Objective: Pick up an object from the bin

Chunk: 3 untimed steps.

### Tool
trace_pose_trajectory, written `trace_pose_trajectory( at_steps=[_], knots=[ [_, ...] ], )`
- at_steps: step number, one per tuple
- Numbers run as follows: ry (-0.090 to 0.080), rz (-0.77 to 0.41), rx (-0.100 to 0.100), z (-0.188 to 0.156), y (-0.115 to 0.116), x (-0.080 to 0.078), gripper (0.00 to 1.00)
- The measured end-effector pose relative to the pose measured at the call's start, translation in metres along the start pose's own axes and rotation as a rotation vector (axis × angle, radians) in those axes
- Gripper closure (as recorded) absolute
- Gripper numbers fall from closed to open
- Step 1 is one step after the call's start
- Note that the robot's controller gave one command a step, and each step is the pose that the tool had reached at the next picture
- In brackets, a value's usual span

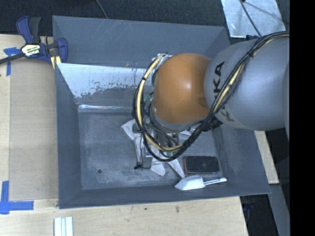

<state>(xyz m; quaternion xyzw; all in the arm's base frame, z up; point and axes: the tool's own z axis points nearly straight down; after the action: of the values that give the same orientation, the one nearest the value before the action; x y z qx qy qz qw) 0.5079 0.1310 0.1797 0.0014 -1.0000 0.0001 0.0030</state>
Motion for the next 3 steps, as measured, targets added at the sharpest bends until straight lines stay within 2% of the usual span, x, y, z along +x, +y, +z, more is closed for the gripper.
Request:
trace_pose_trajectory(
  at_steps=[1,2,3],
  knots=[
    [-0.008,0.003,-0.001,-0.005,-0.001,-0.002,0.00],
    [-0.016,-0.022,-0.003,0.044,-0.045,-0.013,0.00],
    [0.001,0.028,0.001,0.058,-0.071,-0.028,0.00]
  ],
)
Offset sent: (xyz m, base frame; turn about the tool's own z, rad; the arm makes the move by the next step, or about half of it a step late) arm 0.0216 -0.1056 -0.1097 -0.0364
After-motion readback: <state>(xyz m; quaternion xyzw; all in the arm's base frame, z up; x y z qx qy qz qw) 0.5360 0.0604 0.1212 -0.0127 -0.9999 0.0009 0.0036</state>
